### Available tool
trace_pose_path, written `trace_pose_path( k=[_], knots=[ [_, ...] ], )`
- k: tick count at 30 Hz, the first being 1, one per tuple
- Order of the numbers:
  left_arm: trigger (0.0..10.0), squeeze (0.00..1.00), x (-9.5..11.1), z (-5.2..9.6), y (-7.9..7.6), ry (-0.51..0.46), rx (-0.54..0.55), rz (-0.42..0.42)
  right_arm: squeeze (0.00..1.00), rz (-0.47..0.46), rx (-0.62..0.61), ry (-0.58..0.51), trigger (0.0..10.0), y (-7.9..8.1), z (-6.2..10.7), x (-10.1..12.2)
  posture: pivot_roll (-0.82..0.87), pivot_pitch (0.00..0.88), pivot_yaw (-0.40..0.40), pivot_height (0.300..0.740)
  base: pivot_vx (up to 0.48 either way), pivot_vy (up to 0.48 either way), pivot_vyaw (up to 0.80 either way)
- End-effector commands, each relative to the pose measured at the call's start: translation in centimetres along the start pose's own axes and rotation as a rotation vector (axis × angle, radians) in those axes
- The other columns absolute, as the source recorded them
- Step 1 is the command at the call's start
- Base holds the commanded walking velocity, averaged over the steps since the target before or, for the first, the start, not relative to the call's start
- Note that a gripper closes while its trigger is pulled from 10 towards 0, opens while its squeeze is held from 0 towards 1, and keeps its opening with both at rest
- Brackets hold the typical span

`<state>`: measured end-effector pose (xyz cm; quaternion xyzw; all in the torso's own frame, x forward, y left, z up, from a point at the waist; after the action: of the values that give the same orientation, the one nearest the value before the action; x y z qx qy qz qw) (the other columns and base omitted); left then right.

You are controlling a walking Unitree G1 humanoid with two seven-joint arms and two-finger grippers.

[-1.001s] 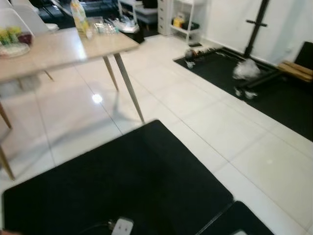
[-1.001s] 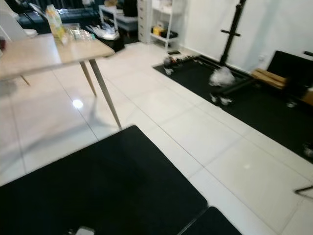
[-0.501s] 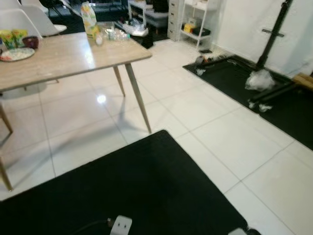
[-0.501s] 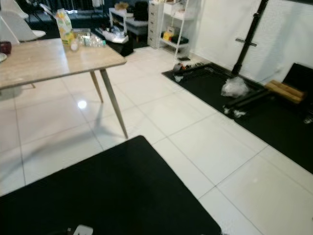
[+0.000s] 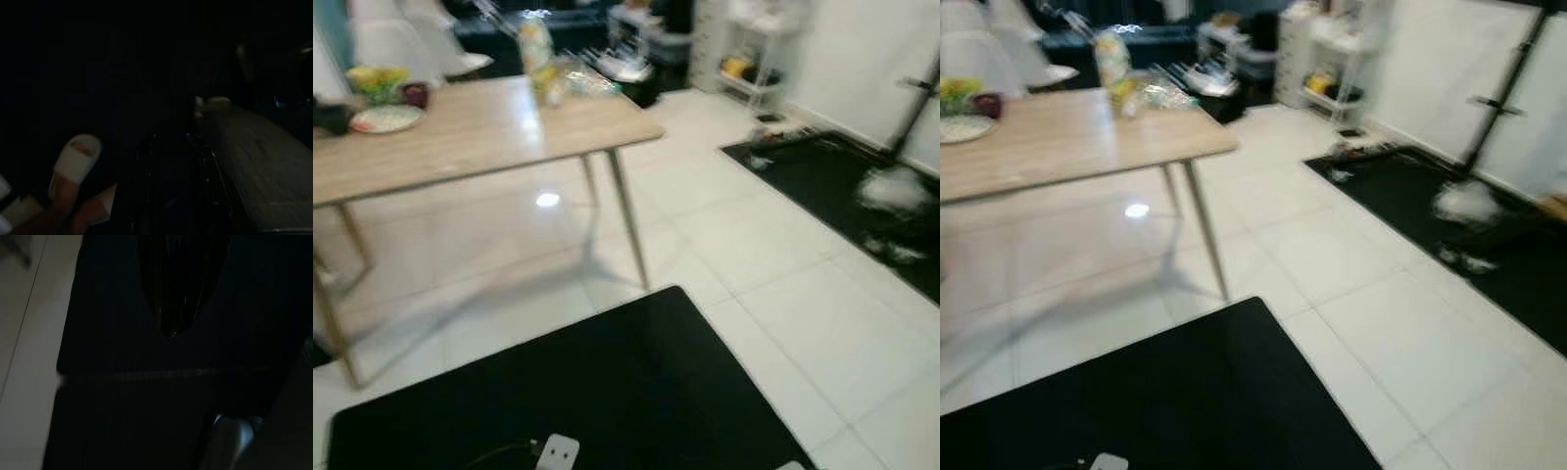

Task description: Restocking fridge

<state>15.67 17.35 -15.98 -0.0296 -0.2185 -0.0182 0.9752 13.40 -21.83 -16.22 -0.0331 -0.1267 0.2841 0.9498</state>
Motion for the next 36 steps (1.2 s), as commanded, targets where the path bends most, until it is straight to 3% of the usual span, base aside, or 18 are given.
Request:
trace_pose_path(
  k=[1, 11, 36],
  knots=[
    [10.0, 0.0, -1.59, 0.15, -0.04, 0.052, 0.0, -0.006, 0.0, -0.019, -0.021, -0.018, 10.0, -0.57, 0.04, 0.54, 0.02, 0.0, -0.036, 0.74, 0.39, 0.0, 0.0],
    [10.0, 0.0, -1.56, 0.15, -0.01, 0.052, 0.0, -0.007, 0.0, 0.014, -0.063, -0.003, 10.0, -1.12, 0.08, 0.44, 0.03, 0.0, -0.033, 0.74, 0.391, 0.0, 0.0],
    [10.0, 0.0, -1.56, 0.15, -0.04, 0.05, -0.003, -0.004, 0.0, -0.038, -0.098, 0.009, 10.0, -1.39, 0.09, 0.12, 0.03, 0.0, -0.043, 0.74, 0.392, 0.0, 0.0]
  ],
)
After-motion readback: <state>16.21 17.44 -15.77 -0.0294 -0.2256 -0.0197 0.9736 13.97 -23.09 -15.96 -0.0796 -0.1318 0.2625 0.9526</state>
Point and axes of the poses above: a point about 5 cm out from each wrist's last joint towards the gripper, its own z axis pointing back from the gripper into the wrist, its own x axis along the axis of the wrist's last joint, y = z × x, the point moved 6 cm from there along -z, pointing out of the wrist towards the gripper, and after that the axes turned 11 degrees about z, right-handed, at the moved point
